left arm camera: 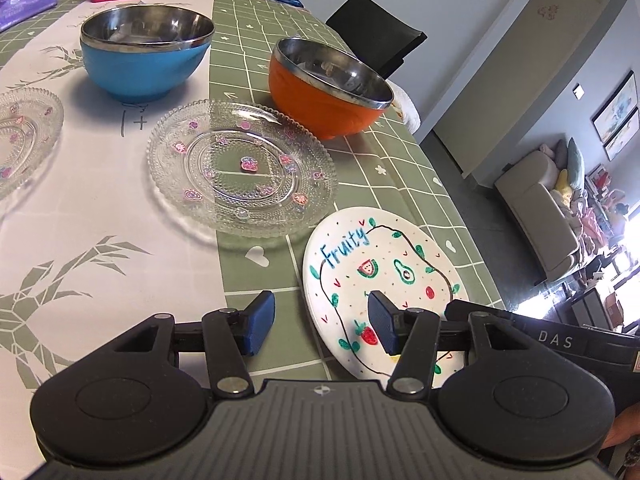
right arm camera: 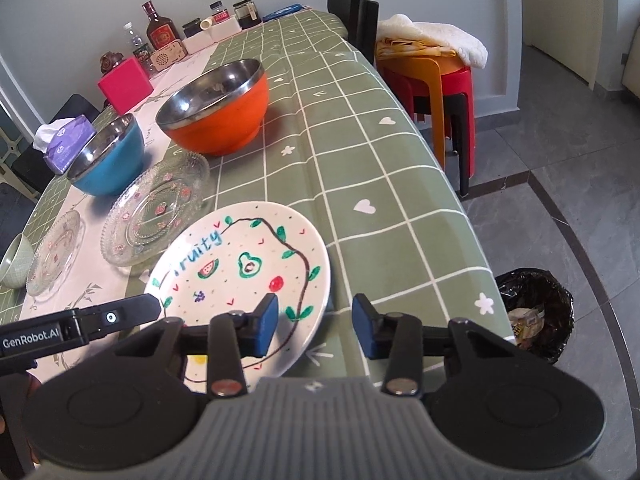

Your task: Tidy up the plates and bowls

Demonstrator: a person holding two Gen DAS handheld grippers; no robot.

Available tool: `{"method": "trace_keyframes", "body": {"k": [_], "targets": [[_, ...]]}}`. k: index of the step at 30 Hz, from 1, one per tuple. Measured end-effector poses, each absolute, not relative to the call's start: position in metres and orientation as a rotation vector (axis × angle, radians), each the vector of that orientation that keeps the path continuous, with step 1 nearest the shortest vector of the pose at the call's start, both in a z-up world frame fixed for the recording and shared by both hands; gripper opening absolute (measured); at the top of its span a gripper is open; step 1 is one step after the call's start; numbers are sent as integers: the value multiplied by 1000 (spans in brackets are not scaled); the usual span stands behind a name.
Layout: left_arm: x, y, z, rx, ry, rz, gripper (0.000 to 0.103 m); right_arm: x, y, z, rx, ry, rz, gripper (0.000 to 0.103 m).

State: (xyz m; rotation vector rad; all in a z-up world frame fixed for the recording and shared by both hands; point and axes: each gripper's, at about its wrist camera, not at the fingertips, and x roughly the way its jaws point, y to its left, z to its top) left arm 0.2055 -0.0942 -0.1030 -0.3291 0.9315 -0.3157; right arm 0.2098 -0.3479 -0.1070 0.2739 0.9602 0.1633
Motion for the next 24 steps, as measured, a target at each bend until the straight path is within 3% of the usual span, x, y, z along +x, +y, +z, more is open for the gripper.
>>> {"method": "trace_keyframes", "body": {"k": [3,9,13,17,21,22,24], "targets": [[207,-95,-103,-330,936,-320,63,211,-347,-108,296,965,186,33],[211,-100,-103,-331,949,-332,62,211,-347,-108,295,960,178,29],[212,-107,-103,-296,953,-341,44,211,-350,-109,287,961,170,20],[212,-108,-103,-279,952,-336,42,210,-349,-109,292,960,165,20],[214,-104,-104,-283,954,-329,29,210,-348,-109,282,958,162,20],[214,-103,-104,-280,954,-317,21,210,-348,-109,282,958,161,20],[214,-103,-104,-269,951,-302,17,210,-348,-109,286,958,159,20]]}}
